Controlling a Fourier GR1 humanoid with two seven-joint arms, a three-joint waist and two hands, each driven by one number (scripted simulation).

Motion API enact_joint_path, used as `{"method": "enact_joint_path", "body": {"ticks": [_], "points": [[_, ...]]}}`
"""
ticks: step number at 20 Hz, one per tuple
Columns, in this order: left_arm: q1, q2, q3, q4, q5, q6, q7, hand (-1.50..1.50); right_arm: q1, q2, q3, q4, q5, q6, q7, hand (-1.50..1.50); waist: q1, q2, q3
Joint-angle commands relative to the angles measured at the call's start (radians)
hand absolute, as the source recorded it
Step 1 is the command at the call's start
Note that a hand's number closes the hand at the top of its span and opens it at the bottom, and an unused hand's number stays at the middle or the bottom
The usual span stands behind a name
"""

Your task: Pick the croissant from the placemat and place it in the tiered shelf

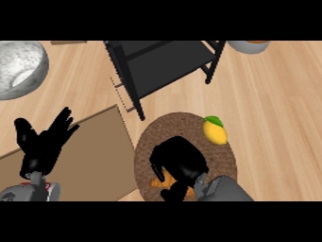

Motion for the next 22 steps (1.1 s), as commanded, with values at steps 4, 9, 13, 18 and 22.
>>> {"method": "enact_joint_path", "body": {"ticks": [4, 9, 13, 18, 22], "points": [[0.051, -0.010, -0.006, 0.007, -0.008, 0.010, 0.032, 0.00, -0.074, 0.038, -0.018, -0.335, -0.118, -0.005, 0.145, 1.50, -0.020, -0.002, -0.004], [0.025, 0.027, 0.037, 0.036, 0.027, -0.033, 0.030, 0.00, -0.257, 0.039, -0.165, -0.487, -0.191, 0.030, 0.357, 1.50, -0.015, 0.001, -0.005], [0.022, -0.018, -0.005, 0.016, -0.029, 0.023, 0.019, 0.00, -0.411, 0.039, -0.279, -0.556, -0.269, 0.116, 0.539, 1.50, -0.016, 0.001, -0.005], [0.064, -0.041, -0.024, 0.004, -0.037, 0.019, 0.005, 0.00, -0.613, 0.034, -0.505, -0.486, -0.372, 0.205, 0.618, 1.50, -0.014, 0.002, -0.005], [0.013, 0.001, 0.011, 0.019, -0.013, -0.013, 0.042, 0.00, -0.744, 0.039, -0.566, -0.287, -0.353, 0.125, 0.590, 1.50, -0.006, 0.006, -0.005]]}}
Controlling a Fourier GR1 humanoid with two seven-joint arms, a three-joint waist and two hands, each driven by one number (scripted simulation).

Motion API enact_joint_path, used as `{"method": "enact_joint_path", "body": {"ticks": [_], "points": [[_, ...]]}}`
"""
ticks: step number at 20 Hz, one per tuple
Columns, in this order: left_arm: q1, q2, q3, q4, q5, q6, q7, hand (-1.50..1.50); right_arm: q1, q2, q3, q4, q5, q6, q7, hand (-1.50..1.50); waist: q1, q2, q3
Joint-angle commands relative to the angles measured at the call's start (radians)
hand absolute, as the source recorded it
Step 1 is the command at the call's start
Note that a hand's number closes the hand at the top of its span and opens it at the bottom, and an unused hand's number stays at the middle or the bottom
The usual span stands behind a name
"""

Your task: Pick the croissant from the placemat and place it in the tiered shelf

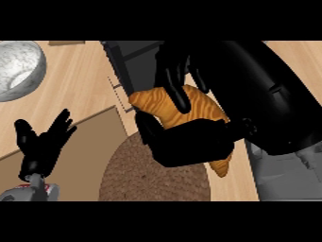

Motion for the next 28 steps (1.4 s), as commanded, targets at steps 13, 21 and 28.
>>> {"method": "enact_joint_path", "body": {"ticks": [13, 21, 28], "points": [[0.006, 0.005, 0.020, 0.054, 0.001, -0.031, -0.006, 0.00, -0.472, -0.133, -0.265, 0.686, 0.000, -0.074, -0.239, 1.50, 0.019, 0.011, -0.006], [-0.032, -0.023, -0.001, 0.060, -0.017, -0.011, 0.013, 0.00, -0.522, -0.174, -0.228, 0.981, 0.088, -0.139, -0.512, 1.50, 0.026, 0.018, -0.006], [0.004, -0.030, -0.014, 0.020, -0.037, -0.003, 0.020, 0.00, -0.585, -0.145, -0.217, 1.158, 0.148, -0.238, -0.604, 1.50, 0.029, 0.015, -0.006]]}}
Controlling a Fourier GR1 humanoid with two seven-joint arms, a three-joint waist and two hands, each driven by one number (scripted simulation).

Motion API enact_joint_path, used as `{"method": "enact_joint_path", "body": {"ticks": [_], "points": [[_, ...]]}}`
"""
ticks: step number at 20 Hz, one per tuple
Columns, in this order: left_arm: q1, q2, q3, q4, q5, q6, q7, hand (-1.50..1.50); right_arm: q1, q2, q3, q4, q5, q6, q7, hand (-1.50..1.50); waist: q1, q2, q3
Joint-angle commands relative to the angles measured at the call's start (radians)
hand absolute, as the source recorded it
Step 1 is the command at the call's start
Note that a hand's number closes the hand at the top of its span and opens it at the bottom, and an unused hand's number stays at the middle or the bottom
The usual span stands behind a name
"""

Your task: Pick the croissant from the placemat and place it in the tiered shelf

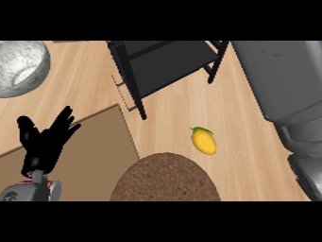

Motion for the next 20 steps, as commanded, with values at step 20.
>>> {"method": "enact_joint_path", "body": {"ticks": [20], "points": [[0.019, 0.011, 0.014, 0.039, 0.017, -0.058, 0.020, 0.00, -0.151, -0.035, -0.020, 0.448, 0.109, -0.145, -0.330, 1.50, 0.005, 0.005, -0.006]]}}
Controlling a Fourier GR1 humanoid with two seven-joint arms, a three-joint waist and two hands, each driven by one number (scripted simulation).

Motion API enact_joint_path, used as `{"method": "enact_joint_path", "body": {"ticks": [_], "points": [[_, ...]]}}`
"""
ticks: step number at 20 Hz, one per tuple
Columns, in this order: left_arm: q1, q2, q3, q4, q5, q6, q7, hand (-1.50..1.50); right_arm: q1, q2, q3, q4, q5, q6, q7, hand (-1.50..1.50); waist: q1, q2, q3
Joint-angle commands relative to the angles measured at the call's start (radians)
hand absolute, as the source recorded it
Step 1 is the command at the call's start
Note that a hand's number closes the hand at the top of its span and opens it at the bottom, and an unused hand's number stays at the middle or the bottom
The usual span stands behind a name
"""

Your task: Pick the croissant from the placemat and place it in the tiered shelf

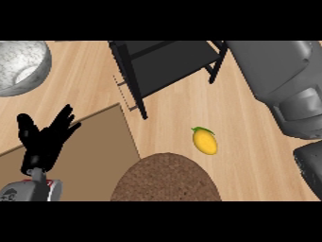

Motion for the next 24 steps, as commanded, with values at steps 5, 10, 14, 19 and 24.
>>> {"method": "enact_joint_path", "body": {"ticks": [5, 10, 14, 19, 24], "points": [[-0.017, -0.011, -0.007, 0.069, -0.017, -0.001, -0.010, 0.00, -0.029, 0.023, -0.113, 0.068, -0.073, -0.104, 0.065, -1.50, -0.004, 0.007, -0.006], [0.017, 0.006, -0.010, -0.006, -0.019, 0.000, 0.033, 0.00, -0.055, -0.009, -0.205, 0.085, -0.159, -0.087, 0.075, -1.50, 0.002, 0.003, -0.005], [0.044, -0.006, -0.012, 0.030, -0.016, -0.024, -0.024, 0.00, -0.044, 0.008, -0.285, 0.088, -0.245, -0.100, 0.057, -1.50, 0.002, 0.004, -0.005], [0.029, -0.028, -0.020, 0.016, -0.026, 0.009, 0.001, 0.00, -0.069, -0.036, -0.386, 0.093, -0.346, -0.102, 0.100, -1.50, -0.001, 0.004, -0.005], [0.025, -0.032, -0.026, 0.010, -0.033, 0.017, 0.029, 0.00, -0.068, -0.092, -0.393, 0.081, -0.328, -0.234, 0.107, -1.50, -0.004, 0.003, -0.005]]}}
